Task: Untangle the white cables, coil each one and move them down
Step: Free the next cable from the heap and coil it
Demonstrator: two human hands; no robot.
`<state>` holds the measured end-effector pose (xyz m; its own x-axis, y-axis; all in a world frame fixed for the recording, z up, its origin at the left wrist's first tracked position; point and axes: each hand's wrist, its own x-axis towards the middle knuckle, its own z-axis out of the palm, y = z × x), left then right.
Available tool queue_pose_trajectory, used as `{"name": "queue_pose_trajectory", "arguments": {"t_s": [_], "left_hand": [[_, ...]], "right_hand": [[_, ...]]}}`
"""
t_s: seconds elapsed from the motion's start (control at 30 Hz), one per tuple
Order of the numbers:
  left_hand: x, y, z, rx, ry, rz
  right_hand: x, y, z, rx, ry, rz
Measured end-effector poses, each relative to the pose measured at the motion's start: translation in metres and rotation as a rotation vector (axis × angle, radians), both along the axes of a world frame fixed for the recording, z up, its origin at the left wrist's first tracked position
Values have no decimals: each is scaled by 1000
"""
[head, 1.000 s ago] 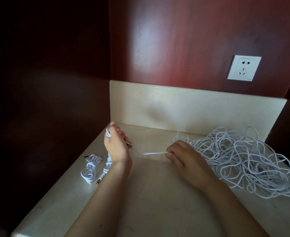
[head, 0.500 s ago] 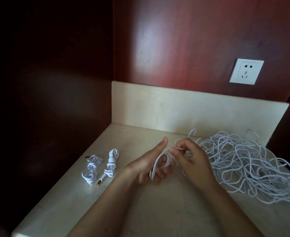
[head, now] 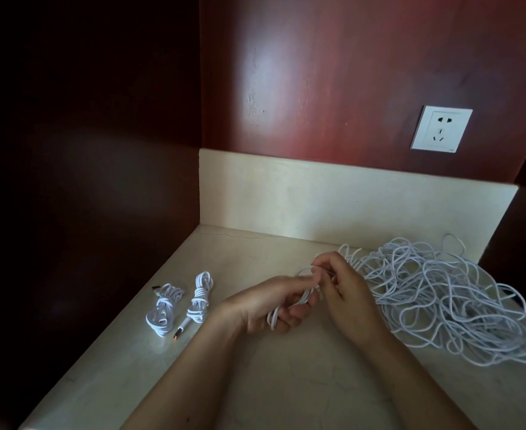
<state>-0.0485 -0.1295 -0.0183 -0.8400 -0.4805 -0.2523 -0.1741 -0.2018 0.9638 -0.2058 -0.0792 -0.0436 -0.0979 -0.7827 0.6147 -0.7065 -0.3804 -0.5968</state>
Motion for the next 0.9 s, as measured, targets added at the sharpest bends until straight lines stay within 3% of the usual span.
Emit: {"name": "queue_pose_trajectory", "arguments": {"t_s": [0.1, 0.23, 0.37, 0.57, 0.7, 0.8, 0.9], "left_hand": [[-1, 2, 1, -83, 10, 87], [-7, 2, -7, -492, 85, 345], [-17, -1, -17, -691, 207, 641], [-19, 1, -9, -517, 582, 800], [-17, 1, -1, -337, 731, 789], [-14, -2, 4, -217, 814, 918], [-7, -6, 10, -91, 850, 1053]], "right_hand": [[0, 2, 1, -13, -13, -22], [0, 3, 0, -15, -51, -70], [-1, 2, 1, 12, -16, -122], [-3, -3, -4, 60, 109, -151], [-8, -6, -8, 142, 271, -210], [-19, -10, -13, 224, 432, -272], [-20, -10, -12, 245, 453, -301]]}}
